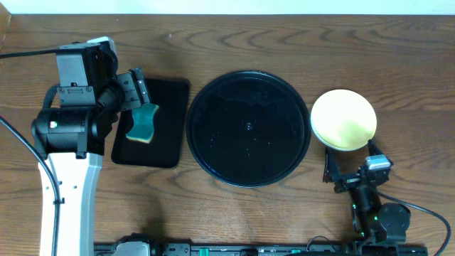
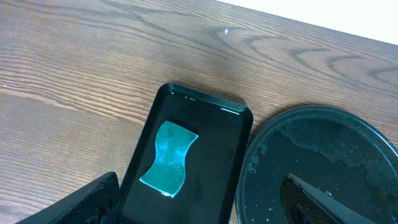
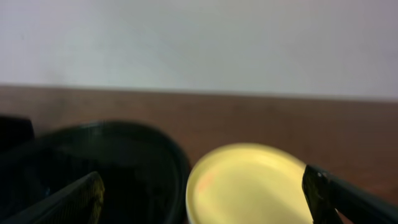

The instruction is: Clean dirty plates on tray and stack at the side

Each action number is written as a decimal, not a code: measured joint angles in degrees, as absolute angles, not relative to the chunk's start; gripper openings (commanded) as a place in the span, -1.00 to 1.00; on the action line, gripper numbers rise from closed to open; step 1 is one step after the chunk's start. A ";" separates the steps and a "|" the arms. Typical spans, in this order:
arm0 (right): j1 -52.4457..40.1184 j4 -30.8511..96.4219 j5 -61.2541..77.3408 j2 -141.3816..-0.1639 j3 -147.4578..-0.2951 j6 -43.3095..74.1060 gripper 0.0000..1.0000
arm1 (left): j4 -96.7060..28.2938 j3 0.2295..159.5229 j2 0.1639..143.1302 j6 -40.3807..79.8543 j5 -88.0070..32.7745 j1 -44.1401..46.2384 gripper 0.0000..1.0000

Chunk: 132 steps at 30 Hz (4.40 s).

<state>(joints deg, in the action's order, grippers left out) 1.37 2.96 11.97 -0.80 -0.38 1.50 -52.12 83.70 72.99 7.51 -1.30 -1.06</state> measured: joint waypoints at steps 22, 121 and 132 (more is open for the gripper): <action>1.37 2.96 11.99 -0.84 -0.38 1.93 0.99 | -52.10 83.70 72.99 7.51 -1.30 -1.06 0.66; 1.37 2.98 12.01 -0.84 -0.38 1.96 0.99 | -1.39 0.91 0.64 -0.05 -1.56 -2.11 0.66; 1.37 2.98 12.01 -0.84 -0.38 1.96 0.99 | -1.41 0.91 0.64 -0.05 -1.56 -2.11 0.66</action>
<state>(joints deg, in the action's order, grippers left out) 1.37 2.98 12.01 -0.84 -0.38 1.96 -1.41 0.91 0.64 -0.05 -1.56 -2.11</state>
